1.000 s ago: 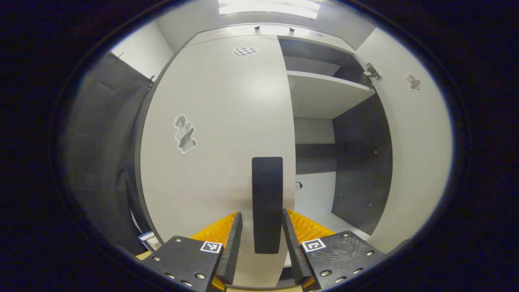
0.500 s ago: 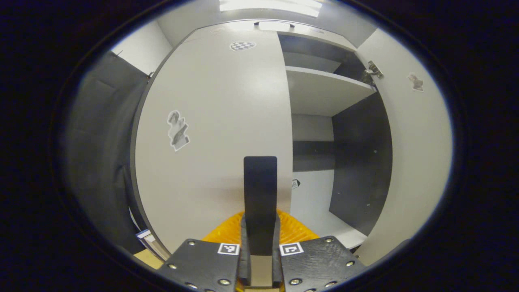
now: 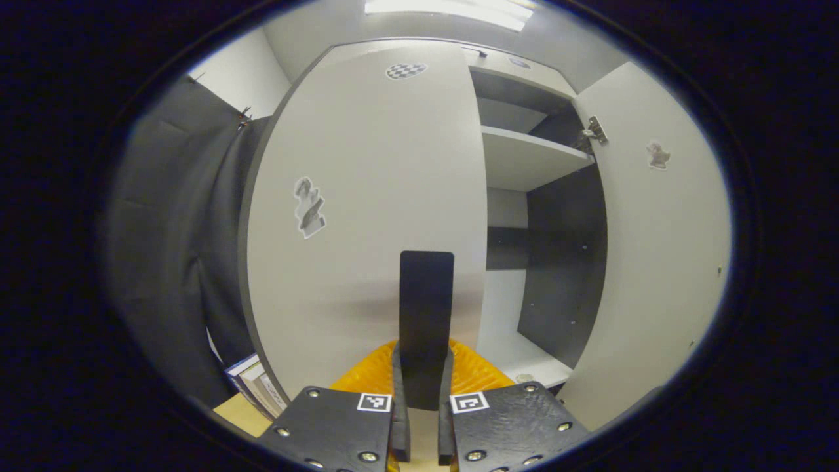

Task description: Open the right door of the double-door shoe cabinet with the right hand, and open the left door with the left hand.

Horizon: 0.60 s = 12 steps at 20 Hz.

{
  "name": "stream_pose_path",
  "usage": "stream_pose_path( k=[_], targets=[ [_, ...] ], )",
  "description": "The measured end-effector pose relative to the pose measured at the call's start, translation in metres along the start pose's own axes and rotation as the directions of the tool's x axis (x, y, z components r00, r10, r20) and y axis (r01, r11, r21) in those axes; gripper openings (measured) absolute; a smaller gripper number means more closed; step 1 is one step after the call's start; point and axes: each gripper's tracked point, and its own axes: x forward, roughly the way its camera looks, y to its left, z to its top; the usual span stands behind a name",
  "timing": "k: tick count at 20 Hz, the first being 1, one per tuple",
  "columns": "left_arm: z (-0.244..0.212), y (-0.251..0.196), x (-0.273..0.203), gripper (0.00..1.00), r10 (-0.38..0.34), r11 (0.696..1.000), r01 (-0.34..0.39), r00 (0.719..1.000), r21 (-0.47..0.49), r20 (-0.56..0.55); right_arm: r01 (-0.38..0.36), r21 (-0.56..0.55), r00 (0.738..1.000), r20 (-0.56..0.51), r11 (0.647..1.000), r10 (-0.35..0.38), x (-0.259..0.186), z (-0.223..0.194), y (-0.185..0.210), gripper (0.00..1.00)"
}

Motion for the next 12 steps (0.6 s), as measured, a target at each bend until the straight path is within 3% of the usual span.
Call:
stream_pose_path(
  k=[2, 7, 10, 11, 12],
  targets=[
    [0.001, 0.003, -0.008, 0.19, -0.006, 1.0, 0.006, 1.0, 0.002, -0.006, -0.014, -0.012, 1.0, 0.006, 1.0, 0.014, -0.004, 0.002, 0.006, 0.96],
    [0.002, 0.012, -0.025, 0.18, -0.021, 1.0, 0.021, 1.0, -0.011, -0.014, -0.047, -0.029, 0.999, 0.012, 0.998, 0.047, -0.006, 0.006, 0.025, 0.93],
    [0.002, 0.018, -0.034, 0.19, -0.021, 1.0, 0.02, 1.0, -0.016, -0.007, -0.053, -0.04, 0.998, 0.016, 0.998, 0.054, -0.006, 0.01, 0.033, 0.98],
    [0.002, 0.021, -0.038, 0.16, -0.021, 1.0, 0.02, 1.0, -0.018, -0.005, -0.05, -0.043, 0.999, 0.016, 0.998, 0.05, -0.005, 0.009, 0.034, 0.99],
    [0.002, 0.026, -0.047, 0.16, -0.02, 1.0, 0.02, 1.0, -0.021, -0.001, -0.049, -0.047, 0.999, 0.02, 0.998, 0.049, -0.005, 0.011, 0.035, 0.92]
  ],
)
